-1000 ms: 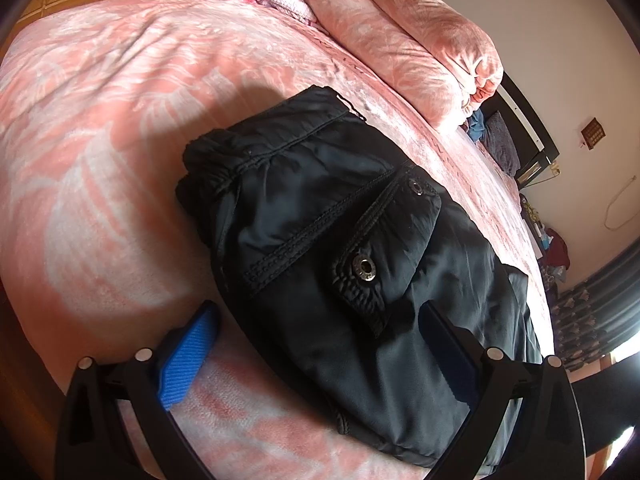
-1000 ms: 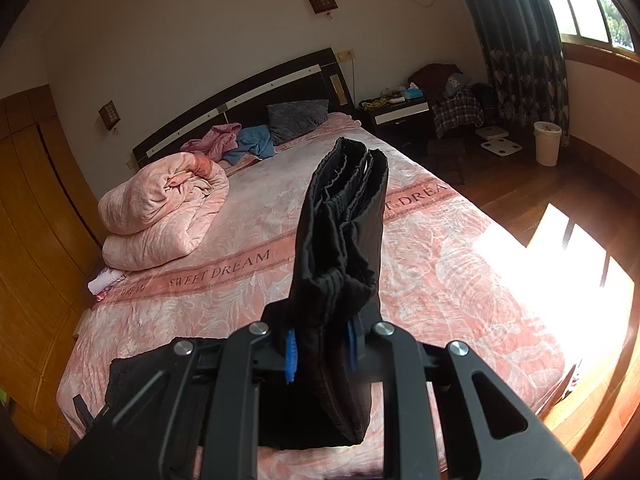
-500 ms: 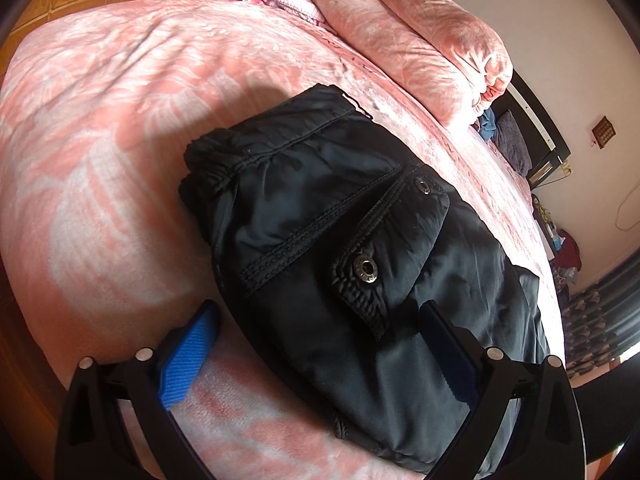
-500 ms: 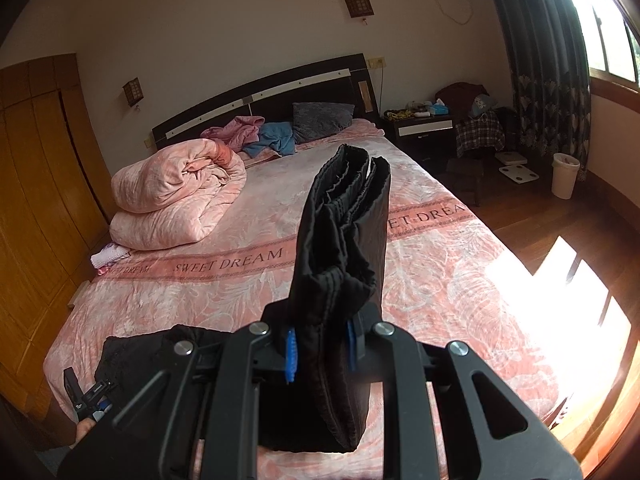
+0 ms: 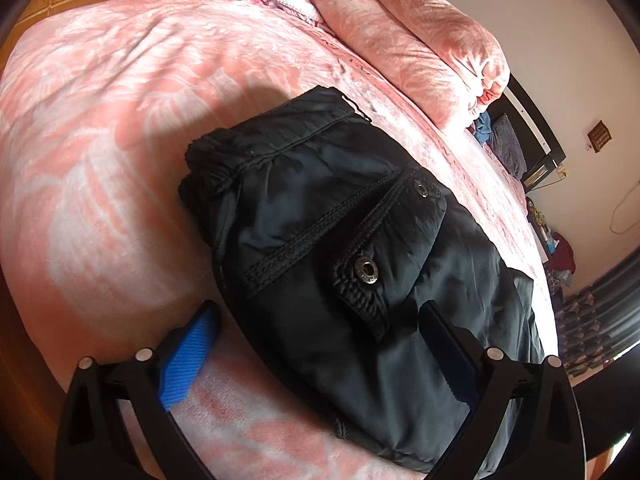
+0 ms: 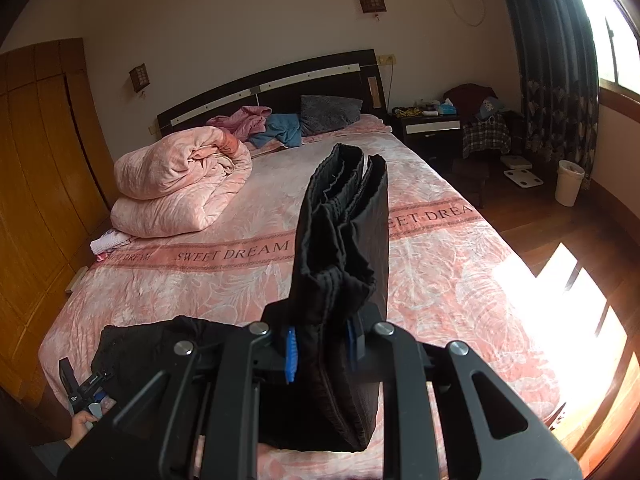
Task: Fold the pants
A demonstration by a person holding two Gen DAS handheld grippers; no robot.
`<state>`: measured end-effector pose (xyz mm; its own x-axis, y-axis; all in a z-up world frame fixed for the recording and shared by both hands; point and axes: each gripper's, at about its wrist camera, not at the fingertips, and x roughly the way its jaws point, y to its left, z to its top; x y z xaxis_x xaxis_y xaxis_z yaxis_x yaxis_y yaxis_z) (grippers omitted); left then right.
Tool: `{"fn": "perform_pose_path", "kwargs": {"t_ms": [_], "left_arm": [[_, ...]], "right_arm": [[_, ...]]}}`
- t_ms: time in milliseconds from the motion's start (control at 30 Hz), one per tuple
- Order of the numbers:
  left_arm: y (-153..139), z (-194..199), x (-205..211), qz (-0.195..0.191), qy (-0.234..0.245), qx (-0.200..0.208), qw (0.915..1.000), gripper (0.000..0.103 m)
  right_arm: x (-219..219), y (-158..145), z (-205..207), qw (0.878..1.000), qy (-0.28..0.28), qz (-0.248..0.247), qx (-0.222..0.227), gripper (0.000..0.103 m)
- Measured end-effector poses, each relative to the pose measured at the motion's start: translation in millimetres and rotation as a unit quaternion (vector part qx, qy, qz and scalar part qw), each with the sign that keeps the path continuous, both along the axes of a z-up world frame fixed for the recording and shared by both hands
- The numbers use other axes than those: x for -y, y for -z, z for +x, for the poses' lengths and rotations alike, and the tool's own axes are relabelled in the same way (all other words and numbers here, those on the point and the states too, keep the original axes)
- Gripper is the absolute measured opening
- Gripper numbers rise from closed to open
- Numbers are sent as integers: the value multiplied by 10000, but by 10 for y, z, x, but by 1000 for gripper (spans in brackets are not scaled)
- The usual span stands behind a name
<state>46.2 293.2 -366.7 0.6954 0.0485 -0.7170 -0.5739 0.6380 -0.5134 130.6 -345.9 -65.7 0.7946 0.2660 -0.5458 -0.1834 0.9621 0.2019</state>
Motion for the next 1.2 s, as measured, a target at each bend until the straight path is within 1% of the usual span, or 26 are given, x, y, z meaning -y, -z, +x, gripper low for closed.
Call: {"fn": "perform_pose_path", "kwargs": {"t_ms": [367, 600, 767, 900, 1000, 1200], "left_arm": [[10, -66, -40, -151, -19, 187, 9997, 99], [14, -79, -55, -208, -10, 255, 9995, 99], [14, -94, -61, -259, -9, 323, 9991, 99], [16, -106, -59, -280, -19, 354, 9990, 99], [16, -106, -58, -280, -12, 353, 9990, 99], [19, -118, -61, -313, 2, 400, 9987, 99]], "right_arm": [[-396, 51, 113, 9986, -334, -354, -182, 17], [-787, 160, 119, 9960, -570, -616, -315, 17], [-1113, 304, 88, 9918, -700, -995, -383, 17], [-1442, 478, 23, 9842, -826, -1523, -360, 17], [-1680, 609, -25, 9781, -966, -1807, -371, 17], [-2122, 962, -131, 9592, -1092, -2580, -390, 17]]}}
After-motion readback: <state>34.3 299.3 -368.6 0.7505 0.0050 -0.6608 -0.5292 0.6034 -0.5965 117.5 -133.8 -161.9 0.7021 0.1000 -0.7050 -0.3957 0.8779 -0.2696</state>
